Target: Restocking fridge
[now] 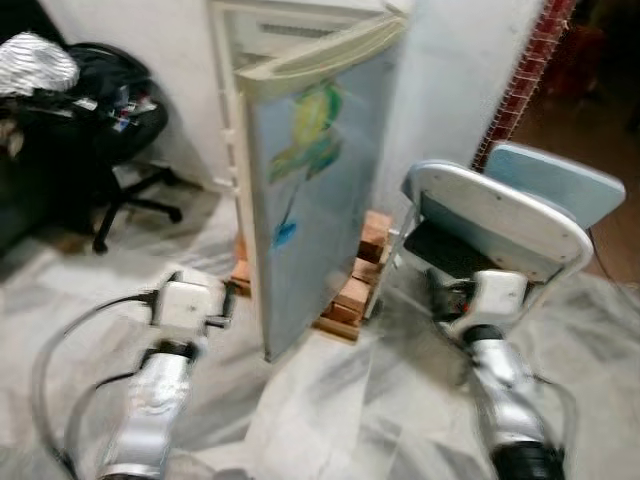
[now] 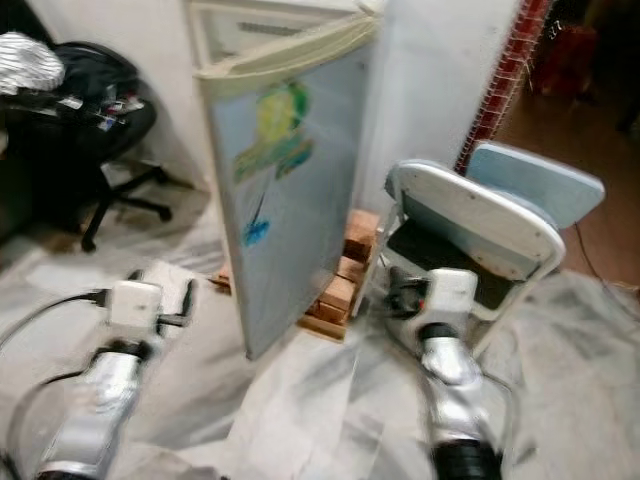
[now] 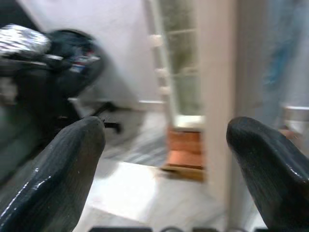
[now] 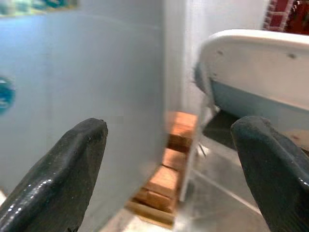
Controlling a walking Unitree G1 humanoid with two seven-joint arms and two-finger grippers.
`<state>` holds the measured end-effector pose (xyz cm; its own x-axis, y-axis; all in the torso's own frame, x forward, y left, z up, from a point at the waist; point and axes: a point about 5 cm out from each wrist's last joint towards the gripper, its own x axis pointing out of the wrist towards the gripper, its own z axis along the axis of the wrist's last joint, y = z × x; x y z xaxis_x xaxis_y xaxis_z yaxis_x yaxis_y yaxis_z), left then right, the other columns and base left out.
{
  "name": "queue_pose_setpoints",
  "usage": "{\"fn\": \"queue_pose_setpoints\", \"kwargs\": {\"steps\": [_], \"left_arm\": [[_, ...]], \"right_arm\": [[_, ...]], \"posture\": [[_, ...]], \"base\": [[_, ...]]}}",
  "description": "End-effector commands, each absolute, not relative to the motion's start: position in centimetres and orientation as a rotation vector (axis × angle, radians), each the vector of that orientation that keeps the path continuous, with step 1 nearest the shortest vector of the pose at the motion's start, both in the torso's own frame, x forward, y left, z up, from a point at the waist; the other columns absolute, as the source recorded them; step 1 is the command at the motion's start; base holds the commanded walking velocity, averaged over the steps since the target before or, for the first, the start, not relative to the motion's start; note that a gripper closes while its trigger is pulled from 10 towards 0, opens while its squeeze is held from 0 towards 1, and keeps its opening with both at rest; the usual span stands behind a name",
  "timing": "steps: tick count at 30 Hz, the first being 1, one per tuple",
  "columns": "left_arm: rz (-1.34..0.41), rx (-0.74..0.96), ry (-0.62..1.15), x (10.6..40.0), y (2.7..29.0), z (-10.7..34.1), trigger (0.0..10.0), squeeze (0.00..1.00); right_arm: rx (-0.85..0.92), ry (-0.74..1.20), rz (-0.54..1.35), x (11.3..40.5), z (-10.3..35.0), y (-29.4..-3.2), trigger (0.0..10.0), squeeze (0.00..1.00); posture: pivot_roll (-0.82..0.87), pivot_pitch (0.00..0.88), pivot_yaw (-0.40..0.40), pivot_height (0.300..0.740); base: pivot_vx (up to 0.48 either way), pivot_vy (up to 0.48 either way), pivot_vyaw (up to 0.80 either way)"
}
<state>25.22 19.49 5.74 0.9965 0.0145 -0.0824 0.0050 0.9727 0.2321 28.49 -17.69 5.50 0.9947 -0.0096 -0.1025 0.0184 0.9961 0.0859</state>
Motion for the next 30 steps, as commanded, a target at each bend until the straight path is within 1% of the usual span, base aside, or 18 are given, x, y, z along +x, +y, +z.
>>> {"fn": "queue_pose_setpoints", "kwargs": {"steps": [1, 4, 6, 8, 11, 14, 21, 23, 30], "left_arm": [[-0.019, 0.217, 0.06, 25.5, 18.5, 6.2, 10.0, 0.0], [-0.021, 0.215, 0.055, 25.8, 18.4, 6.3, 10.0, 0.0], [-0.022, 0.21, 0.048, 26.0, 18.5, 6.4, 10.0, 0.0], [-0.024, 0.203, 0.044, 26.1, 18.5, 6.6, 10.0, 0.0], [-0.026, 0.198, 0.04, 26.2, 18.5, 6.7, 10.0, 0.0], [-0.028, 0.193, 0.037, 26.2, 18.4, 6.8, 10.0, 0.0], [0.001, 0.169, 0.029, 26.6, 19.0, 7.1, 10.0, 0.0], [0.014, 0.165, 0.004, 26.7, 19.2, 7.6, 10.0, 0.0], [0.009, 0.16, 0.003, 26.9, 19.1, 7.8, 10.0, 0.0]], "right_arm": [[0.093, 0.097, -0.045, 28.3, 5.5, -19.0, 10.0, 0.0], [0.06, 0.106, -0.06, 28.4, 5.5, -19.1, 10.0, 0.0], [0.022, 0.105, -0.021, 28.4, 5.5, -18.8, 10.0, 0.0], [0.012, 0.109, -0.025, 28.3, 5.5, -18.8, 10.0, 0.0], [0.08, 0.094, -0.022, 28.3, 5.8, -18.6, 10.0, 0.0], [0.087, 0.062, -0.022, 28.2, 6.2, -18.7, 10.0, 0.0], [0.098, 0.077, -0.033, 28.3, 6.1, -19.0, 10.0, 0.0], [0.097, 0.076, -0.029, 28.4, 6.2, -19.0, 10.0, 0.0], [0.091, 0.071, -0.026, 28.7, 6.4, -19.0, 10.0, 0.0]], "posture": [[0.04, 0.0, -0.03, 0.74], [0.04, 0.0, -0.031, 0.74], [0.04, 0.0, -0.031, 0.74], [0.03, 0.0, -0.032, 0.74], [0.03, 0.0, -0.032, 0.74], [0.03, 0.0, -0.032, 0.74], [0.02, 0.0, -0.027, 0.74], [0.02, 0.0, -0.025, 0.74], [0.02, 0.0, -0.019, 0.74]], "base": [[0.0, 0.48, 0.0], [0.0, 0.48, 0.0], [0.0, 0.48, 0.0], [0.0, 0.48, 0.0], [0.0, 0.48, 0.0], [0.0, 0.48, 0.0], [0.0, 0.48, -0.8], [0.0, 0.48, -0.8], [0.0, 0.48, -0.8]]}}
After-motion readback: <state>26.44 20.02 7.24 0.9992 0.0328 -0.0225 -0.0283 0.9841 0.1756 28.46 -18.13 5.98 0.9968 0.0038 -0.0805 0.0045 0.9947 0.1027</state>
